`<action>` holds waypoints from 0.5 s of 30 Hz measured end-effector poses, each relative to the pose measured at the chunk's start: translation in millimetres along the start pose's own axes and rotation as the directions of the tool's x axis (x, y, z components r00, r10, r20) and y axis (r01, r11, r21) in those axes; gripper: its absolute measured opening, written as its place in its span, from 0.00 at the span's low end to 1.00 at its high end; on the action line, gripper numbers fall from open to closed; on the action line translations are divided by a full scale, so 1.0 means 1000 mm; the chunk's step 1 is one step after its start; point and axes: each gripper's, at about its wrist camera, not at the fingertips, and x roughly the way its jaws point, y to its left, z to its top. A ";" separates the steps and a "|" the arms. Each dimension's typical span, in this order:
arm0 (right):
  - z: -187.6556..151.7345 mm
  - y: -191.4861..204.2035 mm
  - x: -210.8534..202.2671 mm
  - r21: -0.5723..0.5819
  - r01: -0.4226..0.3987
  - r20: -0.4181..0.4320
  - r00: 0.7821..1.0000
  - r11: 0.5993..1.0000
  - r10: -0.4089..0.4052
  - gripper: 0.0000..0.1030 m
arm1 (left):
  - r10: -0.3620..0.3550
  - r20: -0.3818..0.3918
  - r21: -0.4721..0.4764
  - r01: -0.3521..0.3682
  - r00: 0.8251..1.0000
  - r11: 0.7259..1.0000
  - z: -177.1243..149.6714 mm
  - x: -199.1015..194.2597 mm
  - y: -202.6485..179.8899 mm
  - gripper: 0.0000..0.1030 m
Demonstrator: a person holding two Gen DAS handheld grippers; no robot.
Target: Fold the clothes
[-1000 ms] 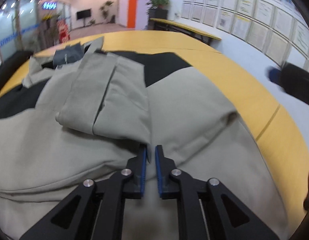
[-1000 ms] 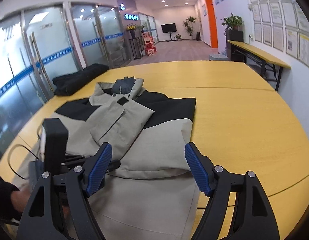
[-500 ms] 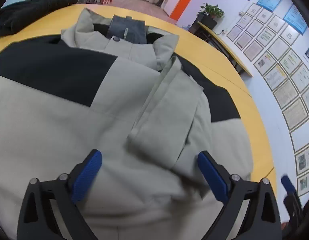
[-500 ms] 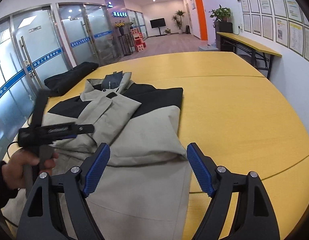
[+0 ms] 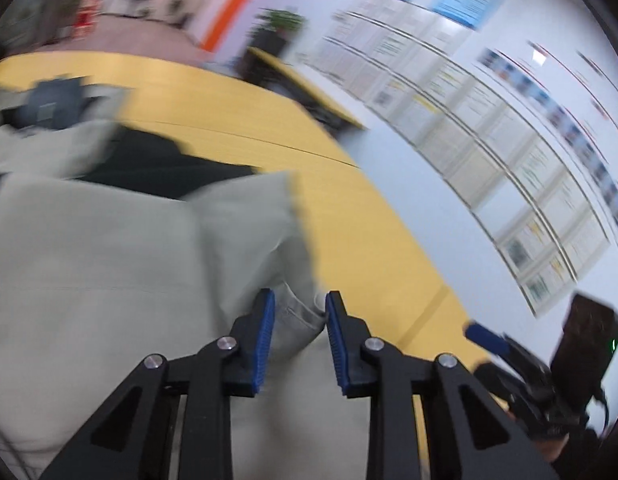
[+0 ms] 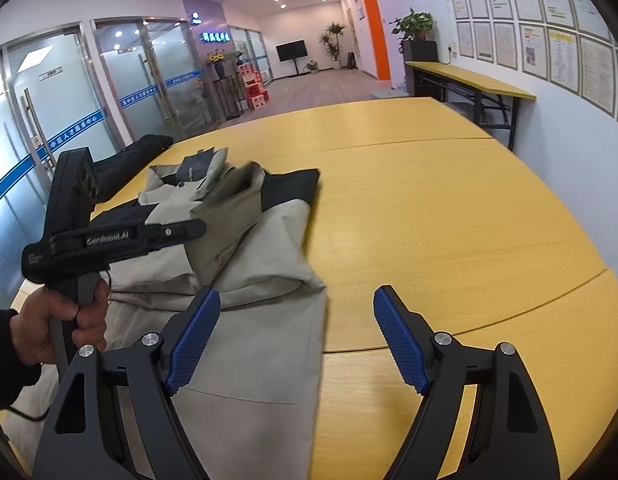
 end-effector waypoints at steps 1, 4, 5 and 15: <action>0.001 -0.004 -0.005 0.004 0.012 0.006 1.000 1.000 -0.012 0.78 | -0.010 -0.009 0.025 0.010 1.000 1.000 0.000 0.007 -0.006 0.27; 0.006 -0.015 -0.018 0.009 0.039 0.014 0.999 0.999 -0.040 0.78 | -0.037 -0.046 0.075 0.040 0.998 0.996 -0.003 0.016 -0.020 0.33; 0.008 -0.016 -0.019 -0.001 0.040 0.016 0.999 0.999 -0.040 0.78 | -0.032 -0.038 0.078 0.035 0.999 0.996 -0.002 0.010 -0.019 0.34; 0.039 0.073 0.077 -0.169 -0.196 -0.057 0.980 0.966 0.189 0.80 | 0.507 0.041 -0.103 -0.501 0.861 0.860 -0.010 -0.142 0.138 0.91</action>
